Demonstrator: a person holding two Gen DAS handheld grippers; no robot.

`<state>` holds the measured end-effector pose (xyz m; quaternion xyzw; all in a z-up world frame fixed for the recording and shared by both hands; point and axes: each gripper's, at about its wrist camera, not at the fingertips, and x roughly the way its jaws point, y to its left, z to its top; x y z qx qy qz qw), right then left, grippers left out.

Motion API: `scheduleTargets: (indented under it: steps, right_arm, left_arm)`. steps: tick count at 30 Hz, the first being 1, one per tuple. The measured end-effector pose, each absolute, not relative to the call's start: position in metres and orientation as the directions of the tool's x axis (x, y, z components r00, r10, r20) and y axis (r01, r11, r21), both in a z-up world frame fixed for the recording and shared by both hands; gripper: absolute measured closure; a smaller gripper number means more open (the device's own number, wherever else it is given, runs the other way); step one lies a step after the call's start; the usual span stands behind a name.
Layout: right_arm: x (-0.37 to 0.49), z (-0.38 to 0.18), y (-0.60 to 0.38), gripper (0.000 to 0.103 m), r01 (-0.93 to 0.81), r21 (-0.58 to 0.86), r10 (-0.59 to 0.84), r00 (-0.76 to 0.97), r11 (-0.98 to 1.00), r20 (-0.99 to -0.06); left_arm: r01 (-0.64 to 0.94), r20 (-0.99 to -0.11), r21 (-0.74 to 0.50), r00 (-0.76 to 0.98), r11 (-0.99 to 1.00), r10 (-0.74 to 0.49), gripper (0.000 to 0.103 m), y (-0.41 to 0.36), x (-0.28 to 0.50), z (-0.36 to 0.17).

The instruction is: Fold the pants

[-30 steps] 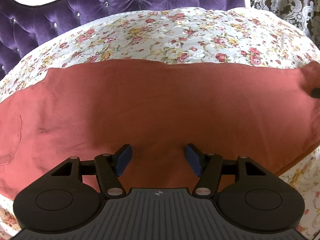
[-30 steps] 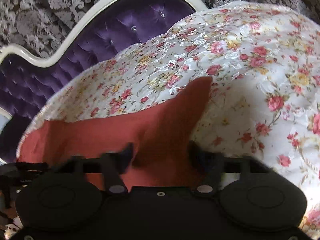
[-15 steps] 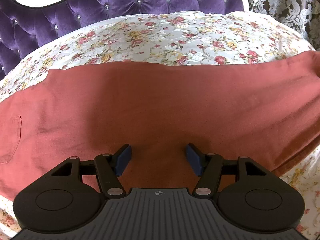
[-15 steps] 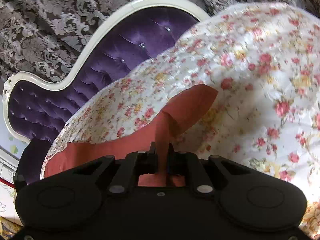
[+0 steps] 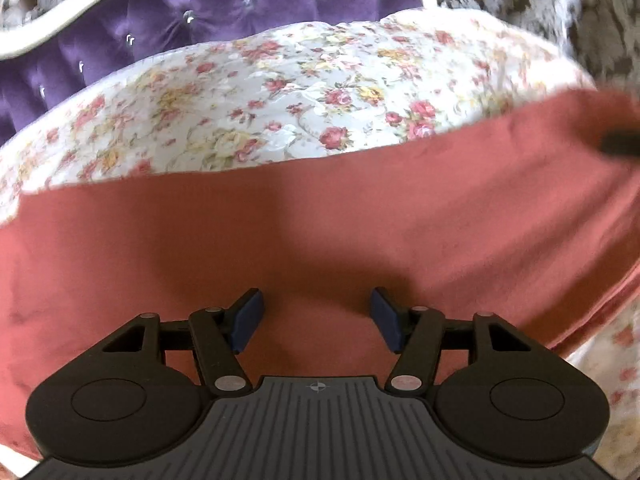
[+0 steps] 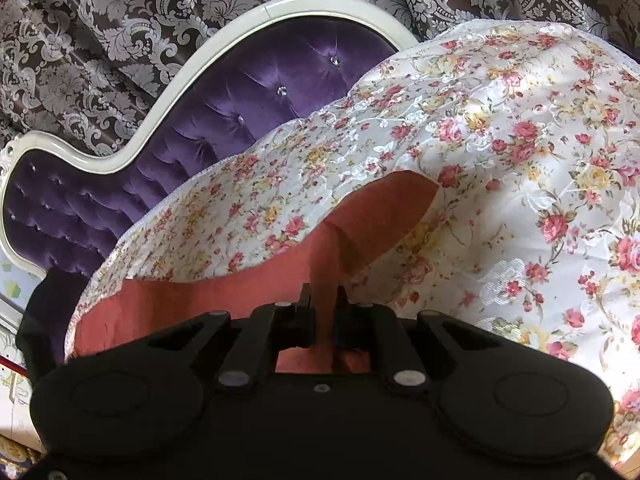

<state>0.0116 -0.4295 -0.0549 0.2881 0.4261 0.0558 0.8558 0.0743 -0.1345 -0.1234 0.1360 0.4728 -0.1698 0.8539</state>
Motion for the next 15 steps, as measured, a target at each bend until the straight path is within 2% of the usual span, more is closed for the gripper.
scheduleTargets:
  steps: [2, 4, 10, 15]
  right_arm:
    - [0.015, -0.042, -0.416, 0.087, 0.138, 0.502, 0.309, 0.640, 0.854, -0.703]
    - [0.019, -0.028, -0.400, 0.087, 0.109, 0.483, 0.303, 0.655, 0.869, -0.693]
    - [0.038, 0.009, -0.328, 0.086, -0.038, 0.492, 0.385, 0.677, 0.870, -0.628]
    - [0.067, 0.014, -0.245, 0.086, -0.167, 0.514, 0.490, 0.636, 0.841, -0.595]
  left_arm:
    - [0.434, -0.850, 0.095, 0.504, 0.896, -0.155, 0.045, -0.136, 0.071, -0.121]
    - [0.420, -0.861, 0.059, 0.480, 0.906, -0.167, 0.046, -0.124, 0.073, -0.119]
    - [0.224, -0.877, 0.045, 0.476, 0.973, -0.069, 0.046, -0.039, 0.082, -0.112]
    - [0.086, -0.869, 0.077, 0.493, 0.993, 0.025, 0.046, 0.046, 0.080, -0.106]
